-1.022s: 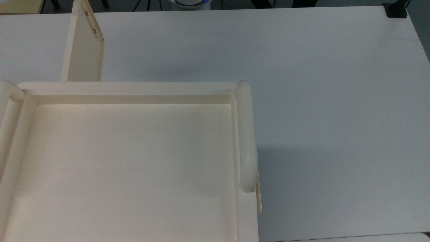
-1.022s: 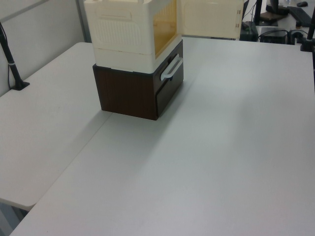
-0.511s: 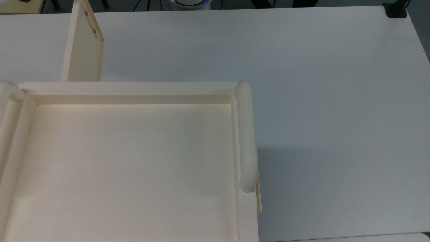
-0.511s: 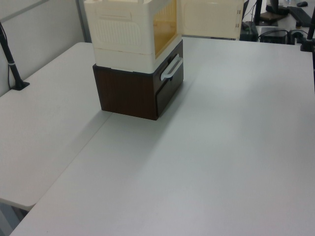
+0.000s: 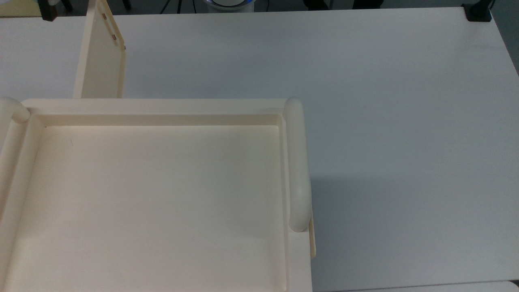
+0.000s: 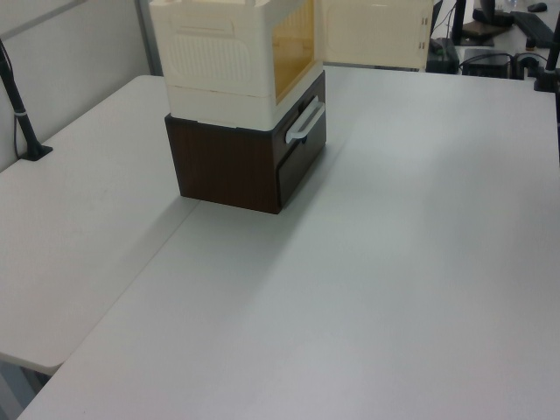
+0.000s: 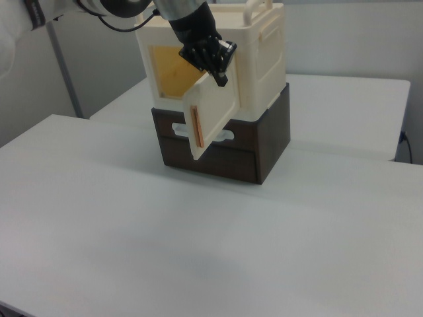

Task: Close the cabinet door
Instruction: 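Push the door with the gripper, swinging it toward the cabinet front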

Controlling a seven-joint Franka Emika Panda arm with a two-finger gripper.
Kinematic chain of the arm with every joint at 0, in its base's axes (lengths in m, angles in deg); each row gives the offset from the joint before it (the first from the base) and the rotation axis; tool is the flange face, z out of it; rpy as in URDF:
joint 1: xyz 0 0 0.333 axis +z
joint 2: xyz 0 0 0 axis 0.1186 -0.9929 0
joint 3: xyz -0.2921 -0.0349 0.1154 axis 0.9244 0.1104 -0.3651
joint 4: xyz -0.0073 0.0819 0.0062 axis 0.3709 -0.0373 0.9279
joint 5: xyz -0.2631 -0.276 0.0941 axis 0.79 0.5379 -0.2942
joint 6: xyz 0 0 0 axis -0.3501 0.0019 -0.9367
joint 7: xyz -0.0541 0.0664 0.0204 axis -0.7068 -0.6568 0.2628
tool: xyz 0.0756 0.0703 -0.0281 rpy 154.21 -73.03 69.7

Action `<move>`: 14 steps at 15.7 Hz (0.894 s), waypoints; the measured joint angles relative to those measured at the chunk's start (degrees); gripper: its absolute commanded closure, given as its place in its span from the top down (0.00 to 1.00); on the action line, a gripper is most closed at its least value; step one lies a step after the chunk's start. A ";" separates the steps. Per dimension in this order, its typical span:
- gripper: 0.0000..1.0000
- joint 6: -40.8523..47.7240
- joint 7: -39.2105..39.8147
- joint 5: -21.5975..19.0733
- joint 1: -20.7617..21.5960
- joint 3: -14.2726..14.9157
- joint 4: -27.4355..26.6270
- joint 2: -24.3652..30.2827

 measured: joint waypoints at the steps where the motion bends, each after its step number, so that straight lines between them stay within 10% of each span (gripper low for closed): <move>1: 0.00 0.12 0.00 -0.01 0.17 -0.22 -0.11 -0.06; 14: 0.00 -8.30 -16.21 -6.47 7.80 -1.00 -0.27 -3.38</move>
